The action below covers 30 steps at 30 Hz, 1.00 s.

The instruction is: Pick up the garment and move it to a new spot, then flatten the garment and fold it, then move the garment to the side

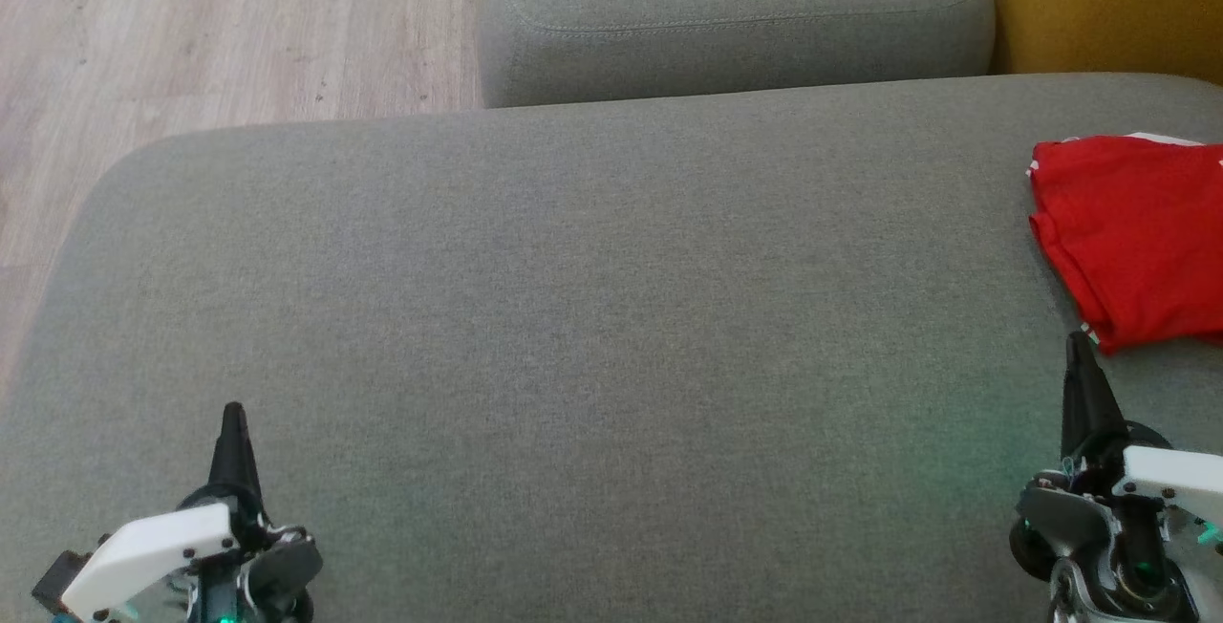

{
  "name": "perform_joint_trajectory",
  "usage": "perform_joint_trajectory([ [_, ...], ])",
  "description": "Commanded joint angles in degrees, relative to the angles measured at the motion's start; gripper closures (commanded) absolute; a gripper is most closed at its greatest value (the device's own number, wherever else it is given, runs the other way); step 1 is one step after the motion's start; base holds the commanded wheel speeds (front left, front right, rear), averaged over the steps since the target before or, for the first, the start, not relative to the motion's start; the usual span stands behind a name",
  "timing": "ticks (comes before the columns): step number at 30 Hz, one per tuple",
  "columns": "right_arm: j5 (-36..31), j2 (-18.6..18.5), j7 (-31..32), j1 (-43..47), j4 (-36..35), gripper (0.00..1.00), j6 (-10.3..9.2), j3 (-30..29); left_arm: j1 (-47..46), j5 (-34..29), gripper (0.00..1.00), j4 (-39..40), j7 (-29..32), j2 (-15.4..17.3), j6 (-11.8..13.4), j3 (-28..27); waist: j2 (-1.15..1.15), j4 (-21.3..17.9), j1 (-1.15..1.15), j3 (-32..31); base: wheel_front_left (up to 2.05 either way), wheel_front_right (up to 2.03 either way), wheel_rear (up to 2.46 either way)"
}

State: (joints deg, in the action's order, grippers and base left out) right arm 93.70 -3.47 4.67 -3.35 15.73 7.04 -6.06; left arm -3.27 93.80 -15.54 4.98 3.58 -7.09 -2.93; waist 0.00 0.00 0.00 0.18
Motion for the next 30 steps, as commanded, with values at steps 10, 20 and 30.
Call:
perform_joint_trajectory([
  [10,-0.44,-0.37,0.76,-2.71,-1.78,1.00,0.45,0.85,-2.80,-0.48,1.00,1.56,0.40,0.31,-0.40,-2.21,0.00,0.00,0.00,0.00,0.00,0.00,0.00],
  [20,-0.57,-0.26,0.88,-2.72,-1.77,1.00,0.45,0.70,-2.81,-0.61,1.00,1.55,0.52,0.20,-0.40,-2.37,0.00,0.00,0.00,0.00,0.00,0.00,0.00],
  [30,-0.69,-0.15,1.00,-2.73,-1.76,1.00,0.45,0.55,-2.82,-0.74,1.00,1.54,0.65,0.09,-0.40,-2.52,0.00,0.00,0.00,0.00,0.00,0.00,0.00],
])
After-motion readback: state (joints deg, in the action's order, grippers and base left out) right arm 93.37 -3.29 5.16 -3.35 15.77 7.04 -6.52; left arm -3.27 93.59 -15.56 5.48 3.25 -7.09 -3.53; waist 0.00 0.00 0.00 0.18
